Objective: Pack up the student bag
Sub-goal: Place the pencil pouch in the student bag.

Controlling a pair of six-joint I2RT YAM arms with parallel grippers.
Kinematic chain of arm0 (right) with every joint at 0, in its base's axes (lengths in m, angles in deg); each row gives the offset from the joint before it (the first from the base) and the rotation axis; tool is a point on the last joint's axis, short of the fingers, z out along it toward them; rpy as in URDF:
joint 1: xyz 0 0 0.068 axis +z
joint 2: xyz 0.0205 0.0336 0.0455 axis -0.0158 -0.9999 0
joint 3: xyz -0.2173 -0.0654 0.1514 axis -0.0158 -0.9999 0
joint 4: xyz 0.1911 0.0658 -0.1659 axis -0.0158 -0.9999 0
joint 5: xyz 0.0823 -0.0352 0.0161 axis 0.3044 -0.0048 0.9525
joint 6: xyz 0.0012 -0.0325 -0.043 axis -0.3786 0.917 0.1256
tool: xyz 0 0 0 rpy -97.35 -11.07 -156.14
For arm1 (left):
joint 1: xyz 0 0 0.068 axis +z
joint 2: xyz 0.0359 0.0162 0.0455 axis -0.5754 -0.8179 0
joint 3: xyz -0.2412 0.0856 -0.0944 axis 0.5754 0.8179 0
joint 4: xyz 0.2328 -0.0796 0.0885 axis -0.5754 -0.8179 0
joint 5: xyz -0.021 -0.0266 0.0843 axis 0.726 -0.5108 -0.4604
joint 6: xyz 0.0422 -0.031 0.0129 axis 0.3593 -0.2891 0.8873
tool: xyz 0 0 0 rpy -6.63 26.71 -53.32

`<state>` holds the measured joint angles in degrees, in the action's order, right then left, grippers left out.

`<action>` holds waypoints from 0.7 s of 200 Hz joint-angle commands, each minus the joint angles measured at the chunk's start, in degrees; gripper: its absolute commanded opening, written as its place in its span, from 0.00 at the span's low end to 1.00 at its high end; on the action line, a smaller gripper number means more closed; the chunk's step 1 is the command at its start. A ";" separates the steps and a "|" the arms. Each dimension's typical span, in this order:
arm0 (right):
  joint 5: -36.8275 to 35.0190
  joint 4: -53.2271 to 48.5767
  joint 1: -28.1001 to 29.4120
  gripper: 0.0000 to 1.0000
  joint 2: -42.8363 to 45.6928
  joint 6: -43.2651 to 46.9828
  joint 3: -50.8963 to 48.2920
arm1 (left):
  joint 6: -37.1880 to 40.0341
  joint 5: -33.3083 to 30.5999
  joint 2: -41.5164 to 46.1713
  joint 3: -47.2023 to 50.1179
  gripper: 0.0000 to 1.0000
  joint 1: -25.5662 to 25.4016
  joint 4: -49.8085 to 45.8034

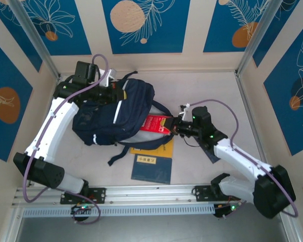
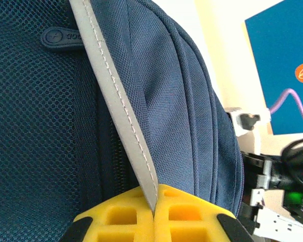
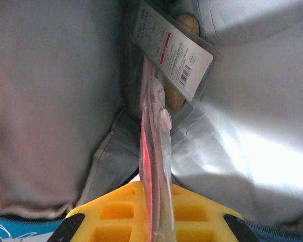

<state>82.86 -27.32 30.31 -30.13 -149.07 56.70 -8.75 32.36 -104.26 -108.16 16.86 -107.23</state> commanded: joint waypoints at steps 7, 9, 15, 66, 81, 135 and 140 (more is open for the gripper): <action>-1.98 10.97 2.44 0.00 -7.77 -2.04 5.62 | 0.34 6.17 3.72 -1.03 0.00 -0.75 6.29; -2.00 11.20 2.59 0.00 -8.43 -2.28 5.95 | 0.41 6.07 3.71 -1.03 0.00 -0.73 6.19; -2.16 12.07 3.26 0.00 -10.34 -2.91 7.16 | 0.65 5.81 4.00 -1.06 0.00 -0.86 5.99; -8.98 11.56 10.93 0.00 -23.74 -3.36 18.57 | 0.87 4.60 5.69 -0.84 0.00 -0.73 5.72; -10.84 9.91 12.26 0.02 -28.62 -4.30 22.40 | 0.83 3.69 5.78 -1.17 0.00 -0.74 5.37; -14.59 8.44 15.58 0.06 -46.92 -10.08 36.78 | -0.30 3.15 4.65 -2.35 0.00 -0.73 5.68; -14.22 8.24 15.95 0.08 -48.59 -10.00 38.92 | -0.22 2.95 4.46 -2.45 0.00 -0.68 5.56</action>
<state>70.19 -18.31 44.76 -72.17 -156.83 88.19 -8.90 32.47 -102.01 -107.83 16.78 -107.25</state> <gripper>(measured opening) 0.088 0.043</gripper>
